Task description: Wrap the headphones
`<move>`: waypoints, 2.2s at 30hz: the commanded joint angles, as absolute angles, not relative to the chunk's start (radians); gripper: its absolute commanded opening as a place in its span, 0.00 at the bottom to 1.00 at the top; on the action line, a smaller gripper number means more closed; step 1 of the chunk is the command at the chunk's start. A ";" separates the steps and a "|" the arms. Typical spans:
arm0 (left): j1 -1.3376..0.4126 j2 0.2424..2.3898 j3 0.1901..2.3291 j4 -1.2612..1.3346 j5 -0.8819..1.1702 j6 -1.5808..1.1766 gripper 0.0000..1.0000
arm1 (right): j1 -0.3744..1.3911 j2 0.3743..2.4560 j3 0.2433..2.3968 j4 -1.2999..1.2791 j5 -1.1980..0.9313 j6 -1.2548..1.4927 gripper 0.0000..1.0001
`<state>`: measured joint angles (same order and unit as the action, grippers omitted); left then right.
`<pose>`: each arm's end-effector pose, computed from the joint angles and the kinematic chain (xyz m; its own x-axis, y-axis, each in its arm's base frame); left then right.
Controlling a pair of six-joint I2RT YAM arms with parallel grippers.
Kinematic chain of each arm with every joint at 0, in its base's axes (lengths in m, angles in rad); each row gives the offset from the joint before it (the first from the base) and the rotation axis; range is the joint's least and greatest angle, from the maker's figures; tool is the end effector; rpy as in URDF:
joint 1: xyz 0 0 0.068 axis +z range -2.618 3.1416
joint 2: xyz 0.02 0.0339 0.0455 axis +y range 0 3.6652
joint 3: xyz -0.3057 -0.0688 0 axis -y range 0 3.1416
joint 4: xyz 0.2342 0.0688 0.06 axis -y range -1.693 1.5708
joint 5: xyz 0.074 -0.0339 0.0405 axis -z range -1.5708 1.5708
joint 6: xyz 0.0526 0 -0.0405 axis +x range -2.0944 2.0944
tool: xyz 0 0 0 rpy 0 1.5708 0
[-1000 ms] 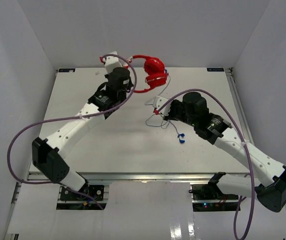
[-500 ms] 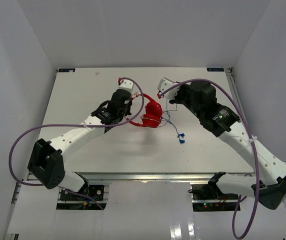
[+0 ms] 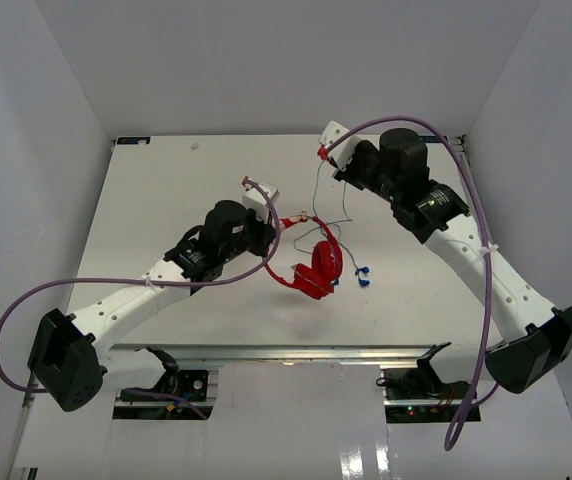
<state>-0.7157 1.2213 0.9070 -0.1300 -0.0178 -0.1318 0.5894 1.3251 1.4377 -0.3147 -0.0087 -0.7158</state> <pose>0.2050 -0.1770 0.3310 -0.4062 0.1790 -0.8961 0.5957 0.7955 -0.1111 0.2455 0.1647 0.4705 0.2435 -0.6266 -0.7404 -0.5343 0.5504 -0.6415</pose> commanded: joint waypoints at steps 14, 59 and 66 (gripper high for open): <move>-0.818 1.097 0.898 0.061 0.096 -0.270 0.00 | 0.400 1.415 1.303 -0.091 0.055 -0.385 0.08; -0.867 1.243 1.238 0.390 -0.259 -0.774 0.00 | 0.284 1.490 0.880 1.108 -1.158 0.795 0.08; -0.867 1.252 1.335 0.339 -0.387 -0.744 0.00 | 0.296 1.489 0.828 1.111 -1.167 0.769 0.09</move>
<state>-0.8642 1.2793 1.2544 0.3202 -0.2707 -0.7425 0.2862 1.4963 0.8431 1.0223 -1.1440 0.7513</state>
